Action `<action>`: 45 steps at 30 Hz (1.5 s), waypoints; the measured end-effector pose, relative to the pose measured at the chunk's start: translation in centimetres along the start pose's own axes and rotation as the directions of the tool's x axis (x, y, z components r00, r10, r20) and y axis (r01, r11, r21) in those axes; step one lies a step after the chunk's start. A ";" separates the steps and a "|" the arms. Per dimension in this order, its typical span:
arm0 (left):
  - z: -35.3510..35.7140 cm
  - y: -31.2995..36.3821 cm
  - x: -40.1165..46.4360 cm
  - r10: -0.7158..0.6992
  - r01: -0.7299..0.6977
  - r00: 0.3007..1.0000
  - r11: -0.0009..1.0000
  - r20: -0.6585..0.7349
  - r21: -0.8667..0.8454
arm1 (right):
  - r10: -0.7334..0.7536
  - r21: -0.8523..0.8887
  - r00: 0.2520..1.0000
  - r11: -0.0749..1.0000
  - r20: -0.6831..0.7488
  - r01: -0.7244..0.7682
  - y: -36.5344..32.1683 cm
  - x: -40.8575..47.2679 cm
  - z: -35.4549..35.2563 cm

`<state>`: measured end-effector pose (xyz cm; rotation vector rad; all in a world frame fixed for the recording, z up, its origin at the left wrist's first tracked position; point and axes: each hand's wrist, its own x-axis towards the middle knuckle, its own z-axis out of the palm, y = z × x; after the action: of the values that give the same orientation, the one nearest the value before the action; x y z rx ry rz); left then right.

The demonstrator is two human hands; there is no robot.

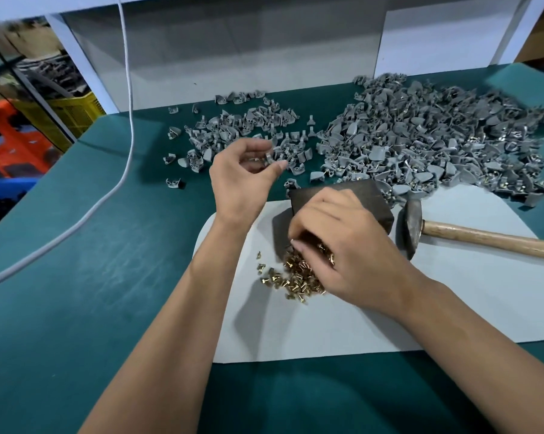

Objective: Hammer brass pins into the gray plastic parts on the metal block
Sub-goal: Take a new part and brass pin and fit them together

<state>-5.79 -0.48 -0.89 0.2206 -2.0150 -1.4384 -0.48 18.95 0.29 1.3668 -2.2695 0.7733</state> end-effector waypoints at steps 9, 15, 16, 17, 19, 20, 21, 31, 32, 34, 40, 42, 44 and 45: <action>2.5 2.0 -2.3 0.214 -0.171 0.935 0.971 0.285 -0.166 | 0.398 0.239 0.847 0.913 -0.353 -0.329 4.2 -0.4 -1.9; 2.8 2.5 -2.6 0.321 -0.298 0.870 0.947 0.375 -0.120 | 0.532 0.341 0.792 0.835 -0.299 -0.432 5.4 -0.5 -2.3; 2.9 2.5 -2.6 0.326 -0.304 0.866 0.945 0.379 -0.117 | 0.531 0.338 0.798 0.835 -0.286 -0.435 5.5 -0.4 -2.2; 2.9 2.5 -2.7 0.329 -0.309 0.863 0.944 0.382 -0.115 | 0.527 0.335 0.804 0.836 -0.275 -0.434 5.5 -0.4 -2.2; 2.9 2.6 -2.7 0.326 -0.306 0.859 0.945 0.395 -0.115 | 0.520 0.336 0.811 0.839 -0.267 -0.428 5.4 -0.3 -2.0; 2.9 2.7 -2.8 0.322 -0.303 0.856 0.946 0.404 -0.113 | 0.521 0.340 0.810 0.839 -0.271 -0.426 5.3 -0.3 -1.9; 2.9 2.7 -2.9 0.317 -0.300 0.853 0.948 0.414 -0.107 | 0.525 0.351 0.805 0.835 -0.277 -0.424 5.2 -0.3 -1.8; 2.9 3.4 -3.3 0.335 -0.387 0.810 0.922 0.480 0.009 | 0.556 0.405 0.808 0.796 -0.195 -0.449 5.2 -0.3 -2.6; 2.9 3.5 -3.3 0.350 -0.410 0.803 0.912 0.482 0.021 | 0.553 0.396 0.813 0.798 -0.181 -0.455 5.2 -0.3 -2.7; 2.8 3.7 -3.2 0.375 -0.445 0.791 0.895 0.483 0.034 | 0.546 0.361 0.823 0.808 -0.160 -0.466 5.1 -0.2 -2.9; 2.7 4.0 -3.4 0.385 -0.457 0.792 0.888 0.474 0.042 | 0.517 0.313 0.839 0.836 -0.172 -0.451 4.7 -0.1 -3.1; 2.7 4.2 -3.5 0.411 -0.497 0.780 0.865 0.472 0.068 | 0.515 0.307 0.840 0.838 -0.171 -0.452 4.7 0.0 -3.0; 2.8 4.4 -3.5 0.446 -0.557 0.752 0.824 0.485 0.106 | 0.512 0.298 0.842 0.841 -0.171 -0.451 4.8 0.0 -3.1; 2.8 4.5 -3.6 0.458 -0.580 0.740 0.805 0.492 0.123 | 0.511 0.297 0.842 0.842 -0.172 -0.451 4.8 0.0 -3.1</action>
<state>-3.61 5.23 1.15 -0.5888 -2.3711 -0.8908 -4.64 22.72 1.41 0.7130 -2.3953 1.3481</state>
